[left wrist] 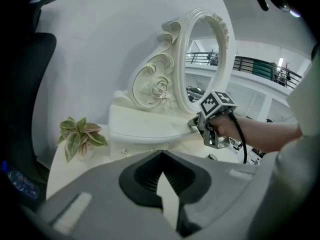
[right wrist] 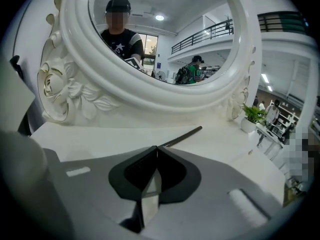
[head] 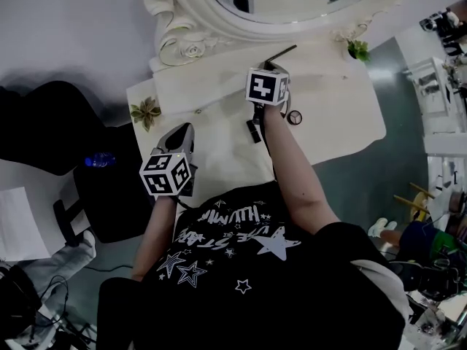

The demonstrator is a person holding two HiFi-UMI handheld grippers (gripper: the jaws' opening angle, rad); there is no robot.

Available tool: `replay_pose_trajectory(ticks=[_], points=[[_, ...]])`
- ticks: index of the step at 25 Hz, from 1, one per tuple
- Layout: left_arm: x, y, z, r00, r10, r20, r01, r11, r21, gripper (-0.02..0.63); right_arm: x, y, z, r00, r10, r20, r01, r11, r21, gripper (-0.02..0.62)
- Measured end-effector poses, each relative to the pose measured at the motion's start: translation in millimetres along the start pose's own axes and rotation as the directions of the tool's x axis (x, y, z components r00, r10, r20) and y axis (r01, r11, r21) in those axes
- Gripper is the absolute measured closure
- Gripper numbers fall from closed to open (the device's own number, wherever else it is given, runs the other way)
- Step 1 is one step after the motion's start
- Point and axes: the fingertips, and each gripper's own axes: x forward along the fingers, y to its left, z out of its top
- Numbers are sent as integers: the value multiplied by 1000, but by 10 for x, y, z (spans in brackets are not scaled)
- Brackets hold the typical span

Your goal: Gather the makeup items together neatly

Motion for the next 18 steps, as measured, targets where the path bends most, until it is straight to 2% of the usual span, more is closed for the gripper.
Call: replay_pose_trajectory(ticks=[6,11,12,14,15,18], points=[[-11,-16,-7,1000,-4,3,4,1000,-7,604,-59,-31,-35,1000,16,2,-16,1000,5,568],[-13,-15,3,1000,-1,5,1,1000,-9,604,-127,-72,3,999,13,40,-13,1000,22,563],[-13,-15,2,1000,-1,5,1,1000,-10,604,-120,-68,6,999,20,43,-22,999,28,528],[-15,-15,-3,1000,0,4,0,1000,-12,604,-83,-55,4,999,35,42,-37,998,42,394],[-16,-15,-6,1000,0,4,0,1000,-12,604,-62,-58,6,999,34,39,-36,998,50,366],[-13,-15,-9,1000,-2,0,2,1000,-9,604,0,-110,44,999,-4,40,1,997,78,360]])
